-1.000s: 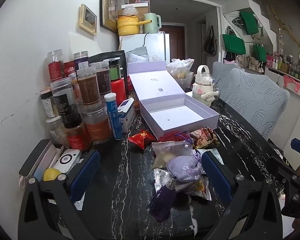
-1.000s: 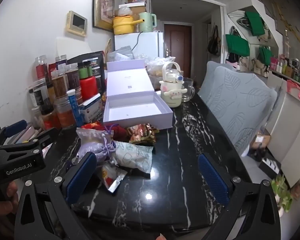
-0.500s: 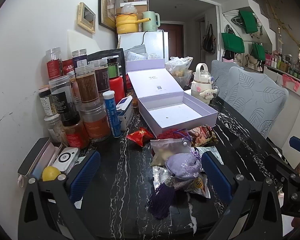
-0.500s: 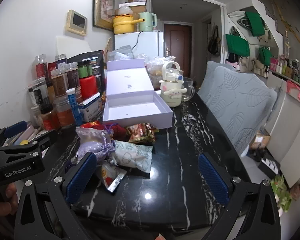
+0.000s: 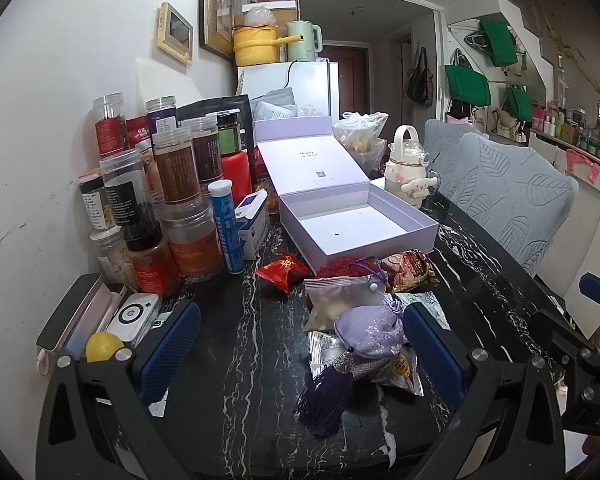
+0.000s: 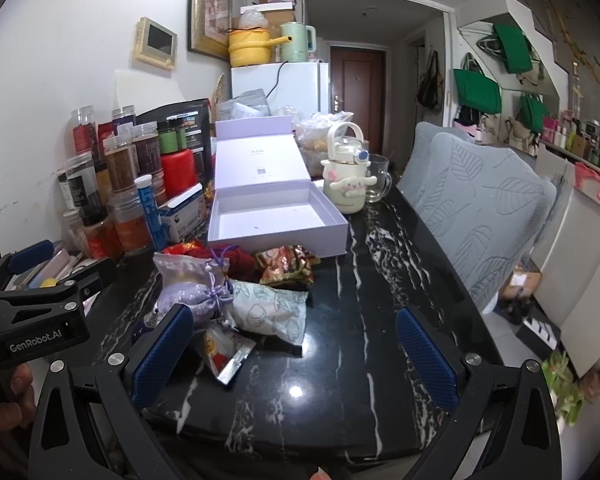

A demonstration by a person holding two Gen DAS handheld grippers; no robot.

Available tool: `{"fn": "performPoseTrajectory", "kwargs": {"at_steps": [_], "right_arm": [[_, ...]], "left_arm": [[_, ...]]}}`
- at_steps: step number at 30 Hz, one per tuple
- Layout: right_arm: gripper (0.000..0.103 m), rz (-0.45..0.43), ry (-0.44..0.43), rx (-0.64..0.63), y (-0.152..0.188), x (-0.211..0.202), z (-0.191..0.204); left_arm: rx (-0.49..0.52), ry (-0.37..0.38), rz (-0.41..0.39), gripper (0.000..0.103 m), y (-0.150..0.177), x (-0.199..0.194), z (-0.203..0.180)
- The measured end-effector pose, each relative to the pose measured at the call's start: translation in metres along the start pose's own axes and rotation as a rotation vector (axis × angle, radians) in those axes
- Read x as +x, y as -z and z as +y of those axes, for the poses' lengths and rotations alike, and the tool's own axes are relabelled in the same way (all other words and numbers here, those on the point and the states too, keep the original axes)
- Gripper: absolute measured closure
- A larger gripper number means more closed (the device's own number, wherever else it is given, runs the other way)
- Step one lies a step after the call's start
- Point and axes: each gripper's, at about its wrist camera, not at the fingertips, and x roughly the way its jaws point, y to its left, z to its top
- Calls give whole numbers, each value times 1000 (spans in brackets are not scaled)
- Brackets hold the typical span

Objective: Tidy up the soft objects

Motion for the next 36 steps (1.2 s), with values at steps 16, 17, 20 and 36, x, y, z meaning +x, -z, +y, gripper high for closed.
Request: {"fn": "performPoseTrajectory", "kwargs": {"at_steps": [16,17,20,36], "right_arm": [[0,6,1,-1,0,1,1],[0,6,1,-2,0,1,1],[0,5,1,-2,0,1,0],[0,5,0,-2,0,1,1]], "left_arm": [[-11,-2,12,0,1,3,4],[-11,-3,12,0,2,3,4],[-12,-5,12,0,2,3,4],[-14,-6,9,0,5,1,6]]}}
